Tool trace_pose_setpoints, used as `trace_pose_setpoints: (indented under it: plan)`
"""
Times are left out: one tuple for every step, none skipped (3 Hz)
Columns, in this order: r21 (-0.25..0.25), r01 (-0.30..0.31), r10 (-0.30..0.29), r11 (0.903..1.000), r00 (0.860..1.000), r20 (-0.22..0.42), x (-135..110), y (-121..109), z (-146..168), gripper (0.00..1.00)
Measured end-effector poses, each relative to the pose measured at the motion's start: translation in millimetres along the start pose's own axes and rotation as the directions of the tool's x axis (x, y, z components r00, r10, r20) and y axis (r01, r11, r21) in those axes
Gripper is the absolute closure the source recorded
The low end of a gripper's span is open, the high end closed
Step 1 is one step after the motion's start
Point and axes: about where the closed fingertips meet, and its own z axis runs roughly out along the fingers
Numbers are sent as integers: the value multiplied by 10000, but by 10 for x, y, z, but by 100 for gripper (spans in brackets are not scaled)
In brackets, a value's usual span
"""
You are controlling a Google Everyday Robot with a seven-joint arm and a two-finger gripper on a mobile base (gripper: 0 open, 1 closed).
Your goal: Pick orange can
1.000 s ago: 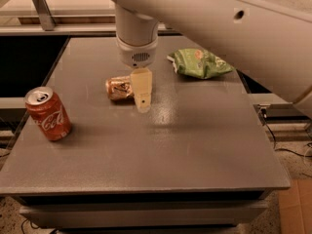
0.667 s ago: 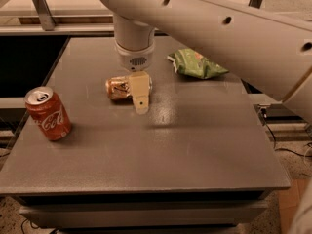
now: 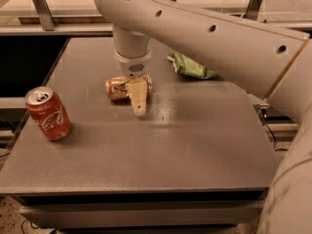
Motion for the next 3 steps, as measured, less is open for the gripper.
trace_pose_setpoints:
  plan:
    - [-31, 111, -111, 9999, 9999, -1, -14, -40, 16, 41]
    - [65, 265, -265, 9996, 9996, 7, -43, -109, -46, 64]
    - [264, 433, -436, 9987, 9990, 100, -81, -184, -173, 87]
